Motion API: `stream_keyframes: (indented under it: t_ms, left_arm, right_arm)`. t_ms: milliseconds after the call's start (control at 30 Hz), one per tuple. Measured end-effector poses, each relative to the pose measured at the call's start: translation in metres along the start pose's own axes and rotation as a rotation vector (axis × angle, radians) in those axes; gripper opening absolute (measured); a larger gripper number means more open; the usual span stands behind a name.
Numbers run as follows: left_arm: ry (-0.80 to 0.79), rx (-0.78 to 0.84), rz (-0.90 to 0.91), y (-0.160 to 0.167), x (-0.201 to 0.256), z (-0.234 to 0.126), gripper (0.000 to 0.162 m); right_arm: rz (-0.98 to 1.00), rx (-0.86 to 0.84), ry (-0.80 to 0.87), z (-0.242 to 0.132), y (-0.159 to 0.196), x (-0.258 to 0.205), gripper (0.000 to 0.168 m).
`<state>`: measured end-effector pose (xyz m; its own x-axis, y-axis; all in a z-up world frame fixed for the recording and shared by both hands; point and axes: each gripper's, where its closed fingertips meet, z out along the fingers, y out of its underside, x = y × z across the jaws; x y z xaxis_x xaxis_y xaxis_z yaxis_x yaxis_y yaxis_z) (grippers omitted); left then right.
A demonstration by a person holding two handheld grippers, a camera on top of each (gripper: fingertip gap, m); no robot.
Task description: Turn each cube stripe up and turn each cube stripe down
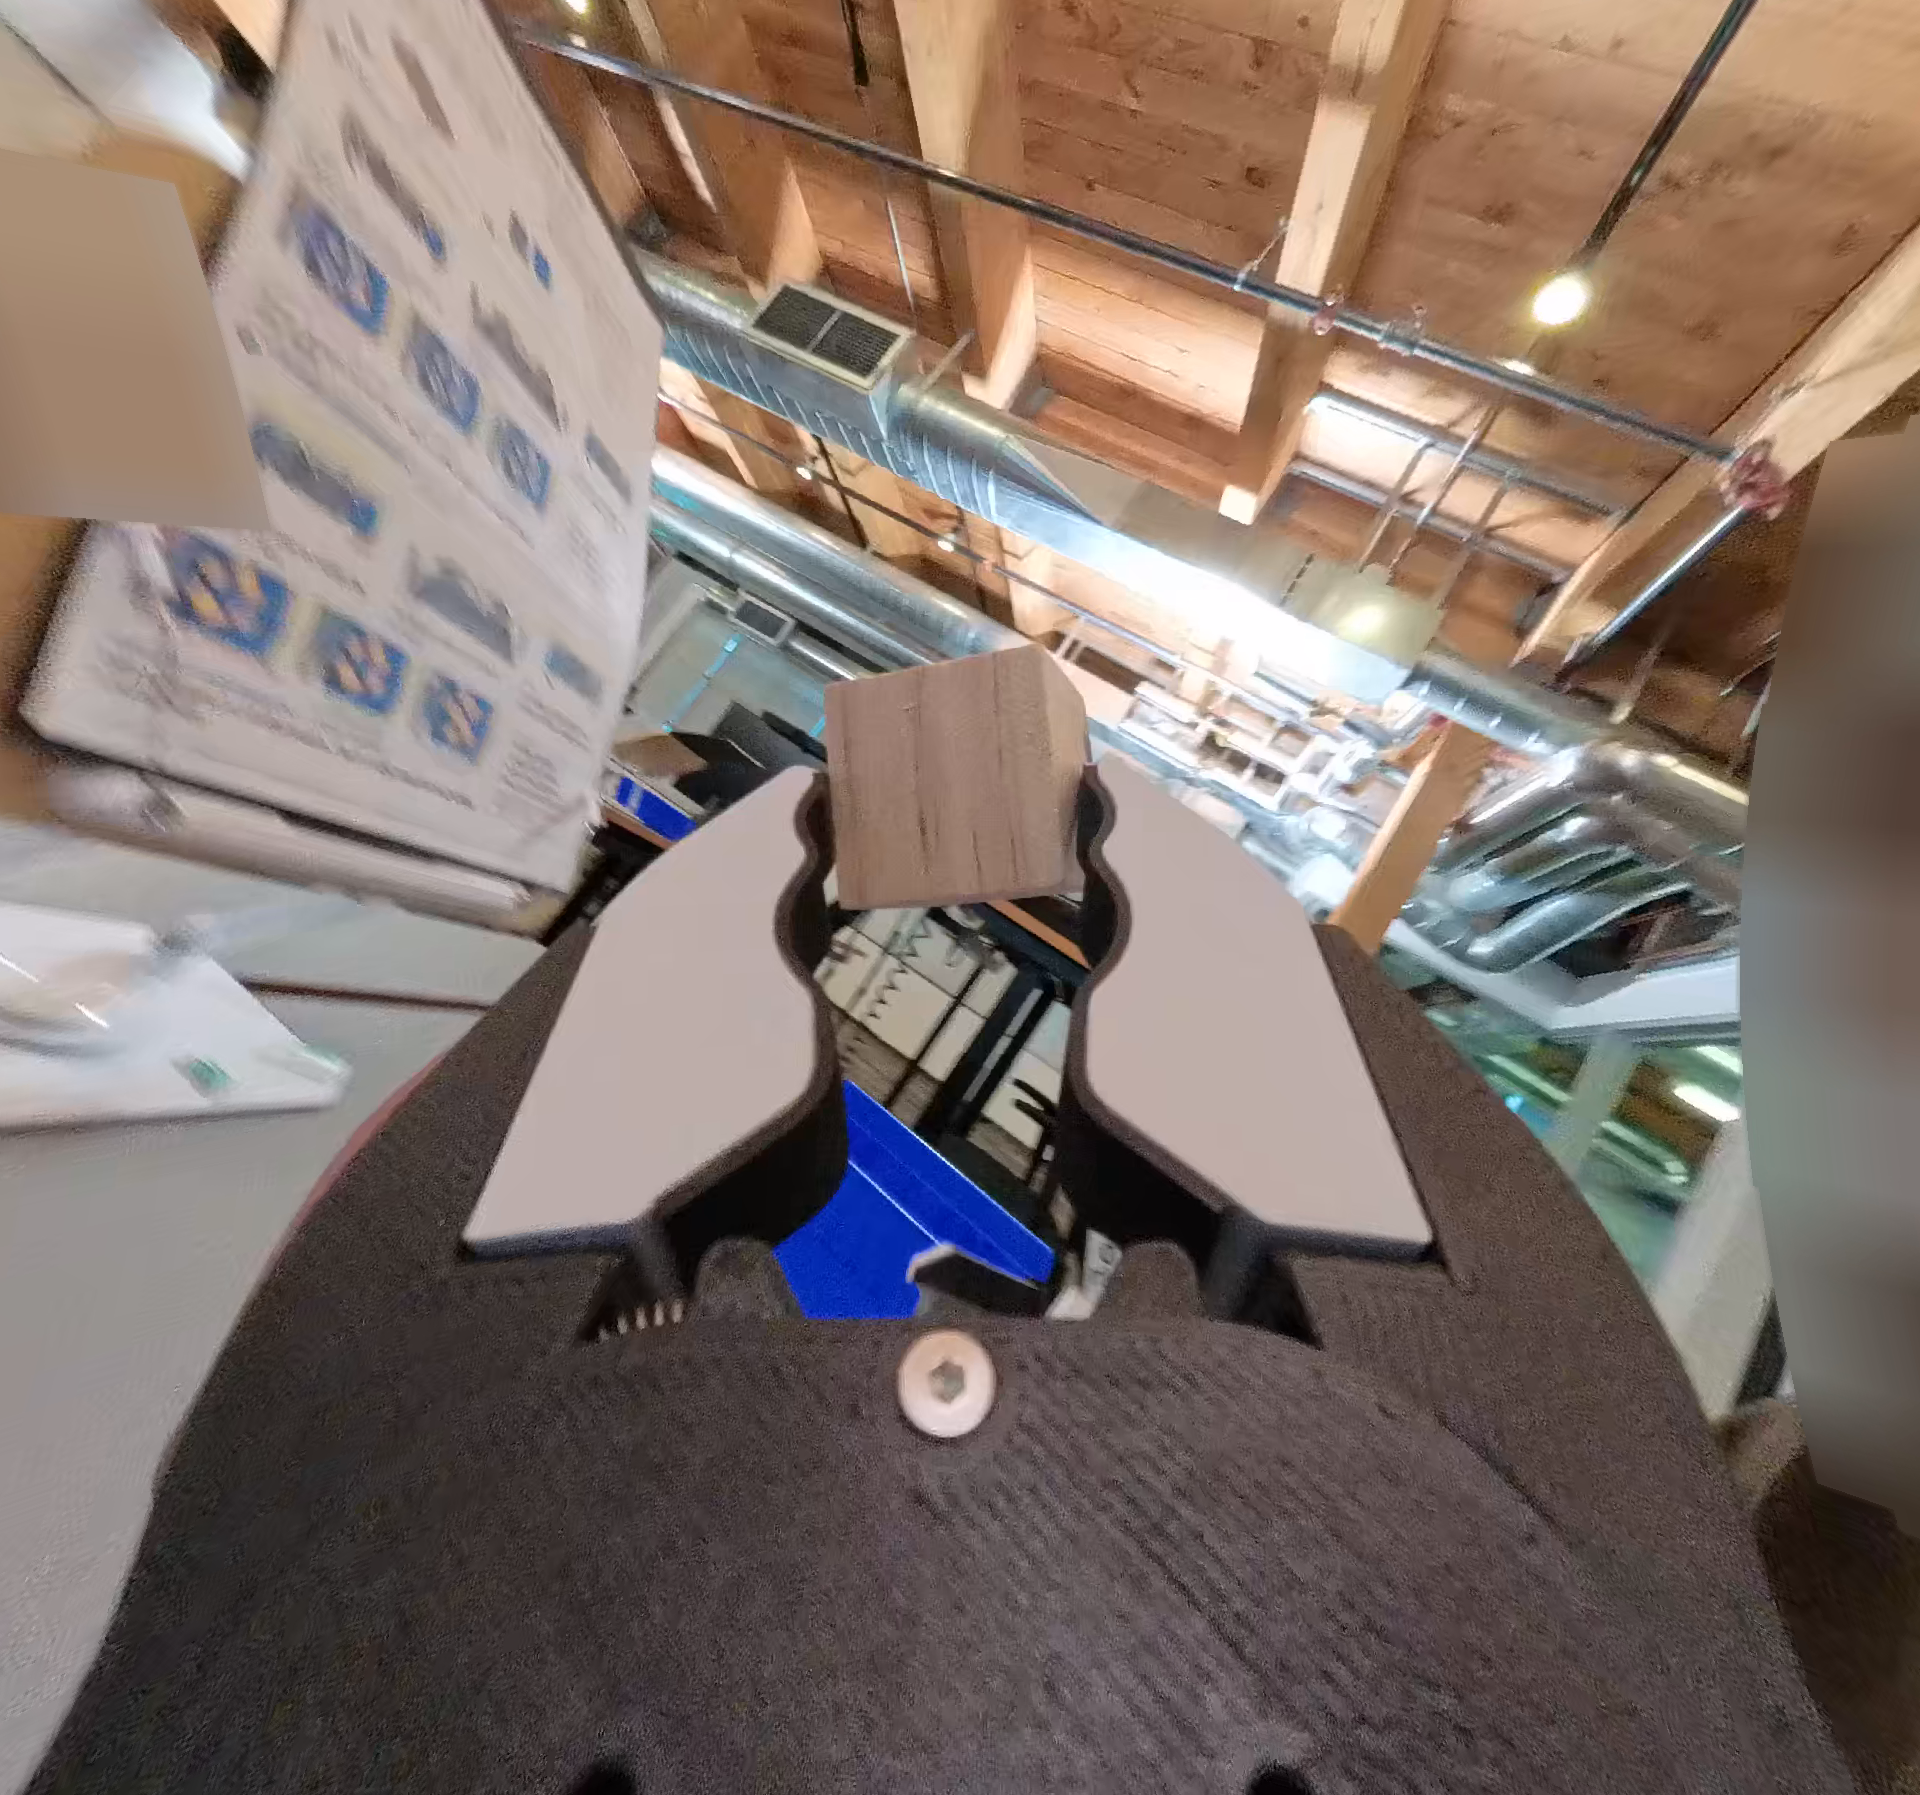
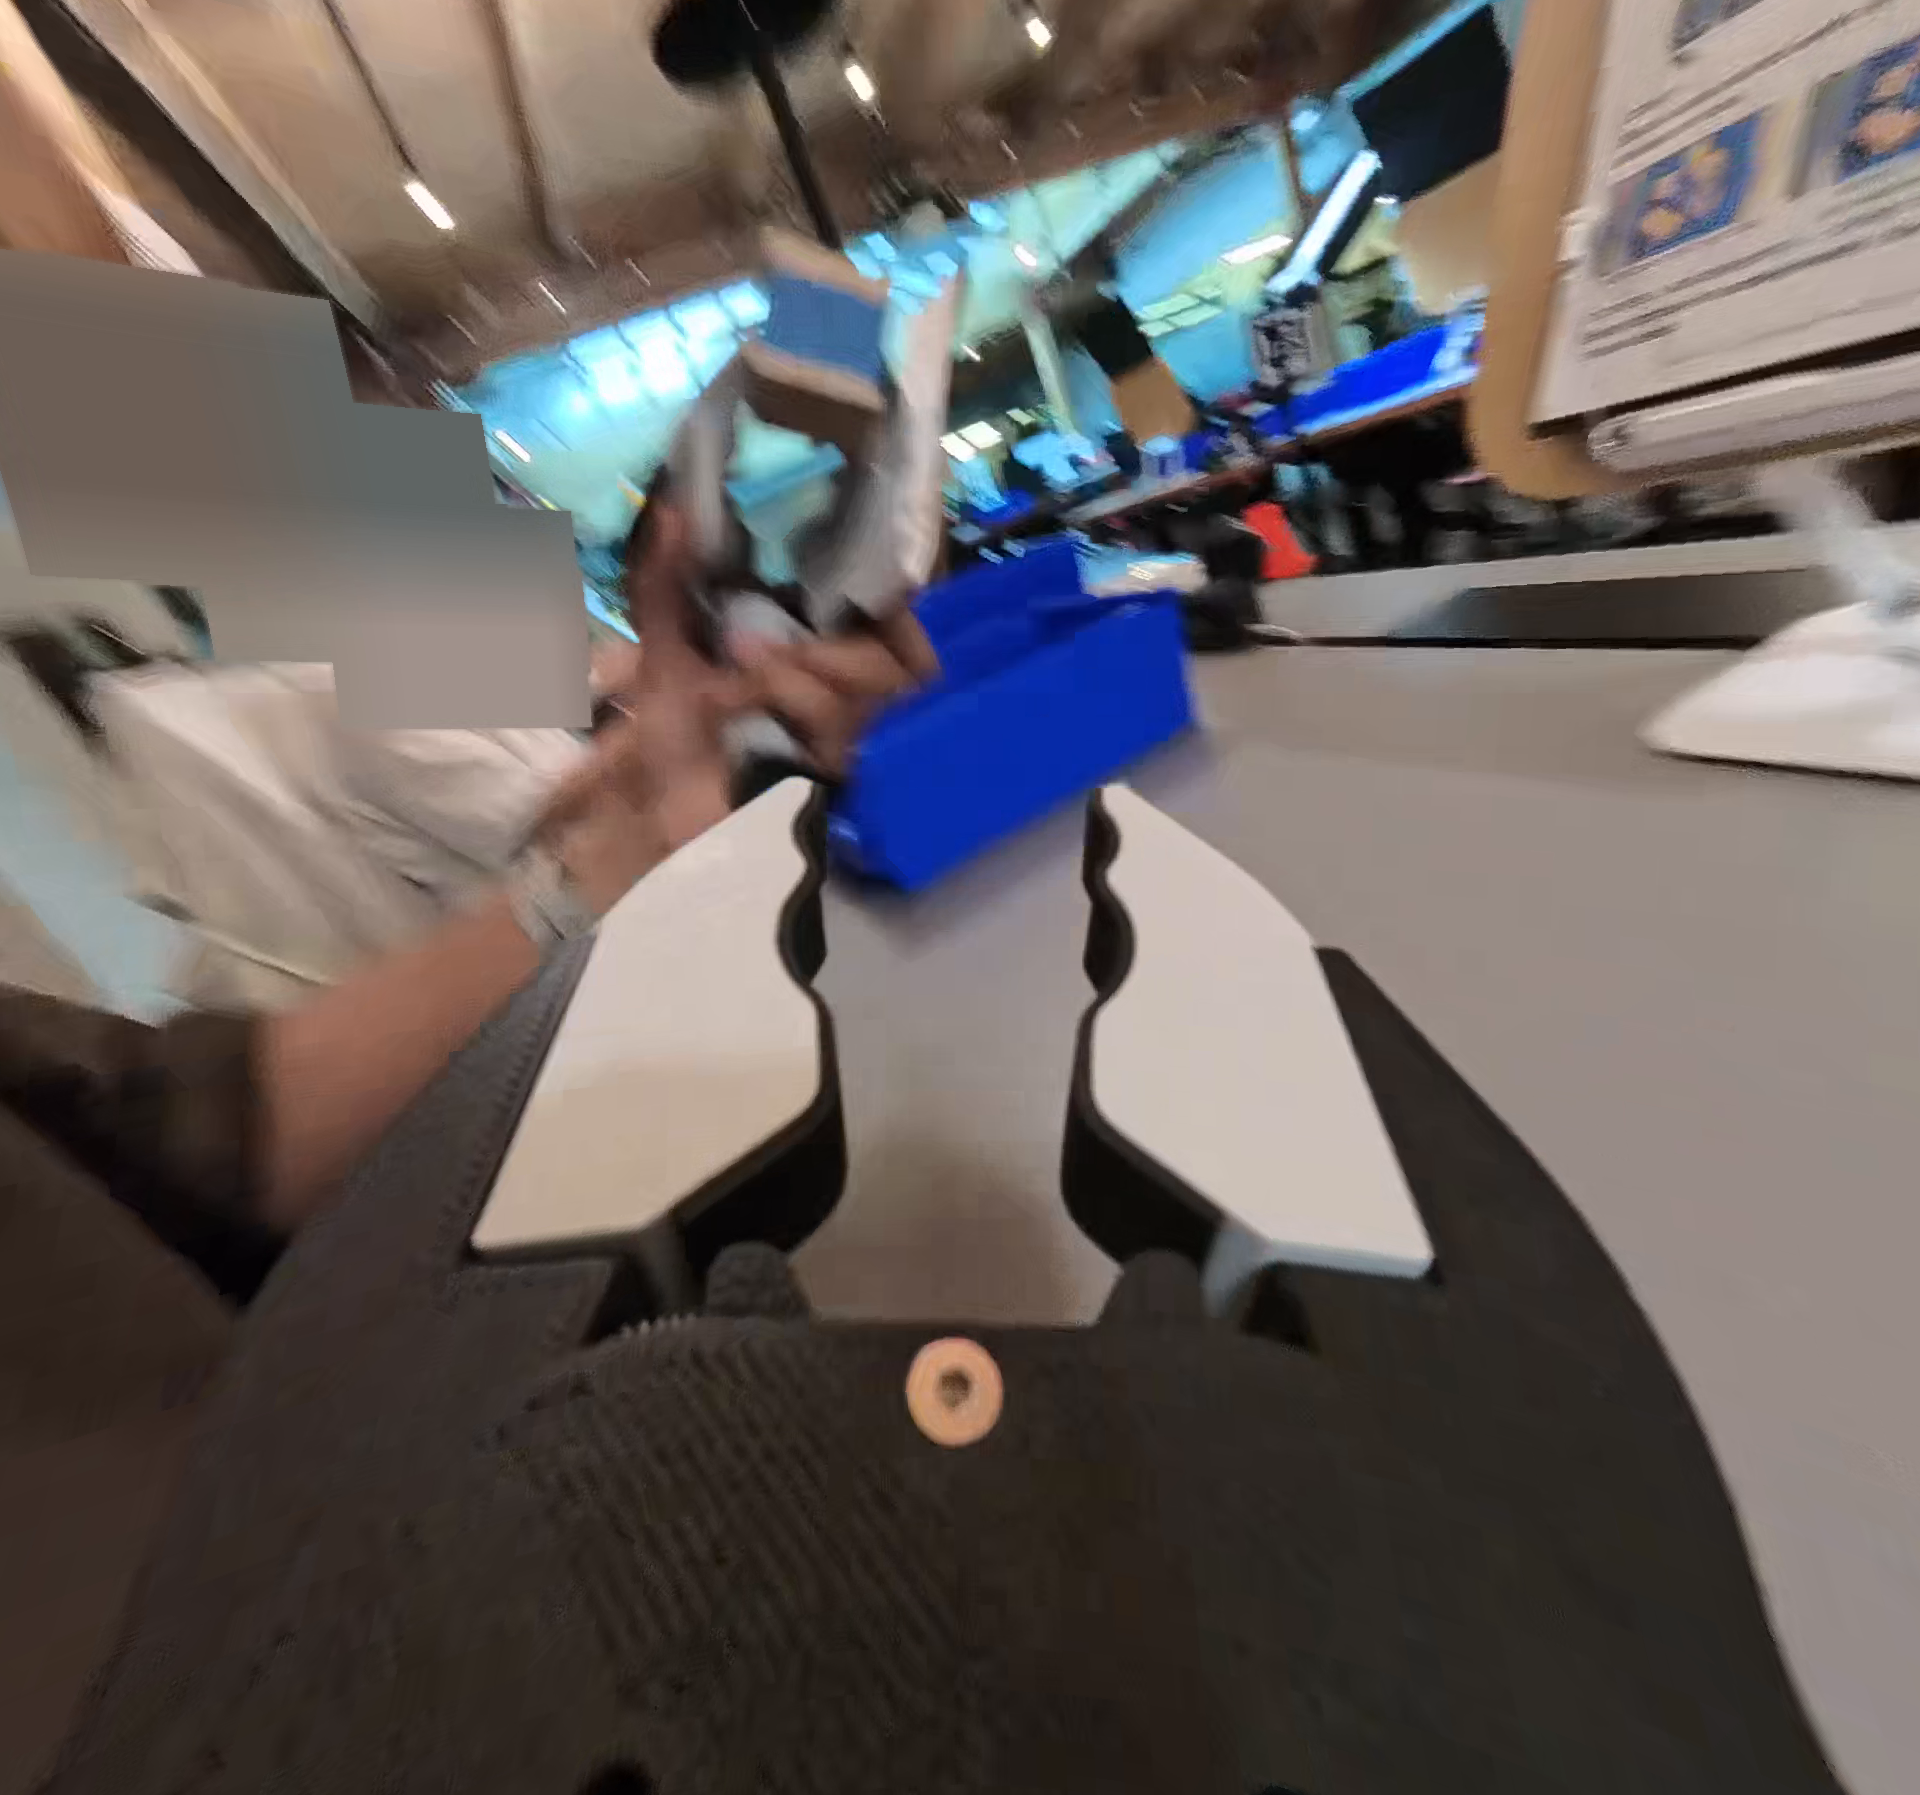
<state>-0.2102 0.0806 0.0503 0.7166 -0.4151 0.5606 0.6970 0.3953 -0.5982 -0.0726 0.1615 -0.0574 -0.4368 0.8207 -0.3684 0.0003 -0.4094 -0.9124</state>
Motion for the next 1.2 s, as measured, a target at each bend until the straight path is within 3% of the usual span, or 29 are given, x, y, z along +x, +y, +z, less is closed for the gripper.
stream_keyframes:
  t_ms: [133, 200, 400, 533, 733, 967, 1100, 1200]
  left_arm:
    - [-0.019, -0.153, -0.149, 0.097, -0.019, 0.004, 0.045]
    - [0.018, -0.18, -0.239, 0.119, -0.012, 0.008, 0.045]
    - [-0.022, -0.329, -0.003, 0.162, 0.004, 0.015, 0.045]
    - [-0.061, -0.309, 0.037, 0.167, 0.006, 0.014, 0.045]
    - [-0.061, -0.299, 0.005, 0.161, -0.003, 0.001, 0.045]
    - [-0.156, -0.251, 0.107, 0.141, -0.018, -0.015, 0.05]
    - [-0.168, -0.302, 0.168, 0.143, -0.02, -0.019, 0.05]
    - [-0.176, -0.352, 0.219, 0.151, -0.024, -0.019, 0.05]
  right_arm:
    - [0.32, 0.056, -0.171, 0.005, -0.005, -0.008, 0.066]
    - [0.354, 0.041, -0.166, 0.006, -0.001, -0.001, 0.068]
    - [0.419, 0.056, -0.224, 0.012, -0.001, -0.001, 0.063]
    - [0.389, 0.08, -0.235, 0.016, -0.001, -0.012, 0.042]
    - [0.369, 0.036, -0.208, 0.027, 0.008, -0.01, 0.042]
    - [0.301, 0.033, -0.16, 0.026, 0.001, 0.003, 0.042]
    - [0.154, 0.064, -0.091, 0.016, -0.024, 0.017, 0.042]
    - [0.135, 0.133, 0.053, -0.003, -0.07, 0.045, 0.042]
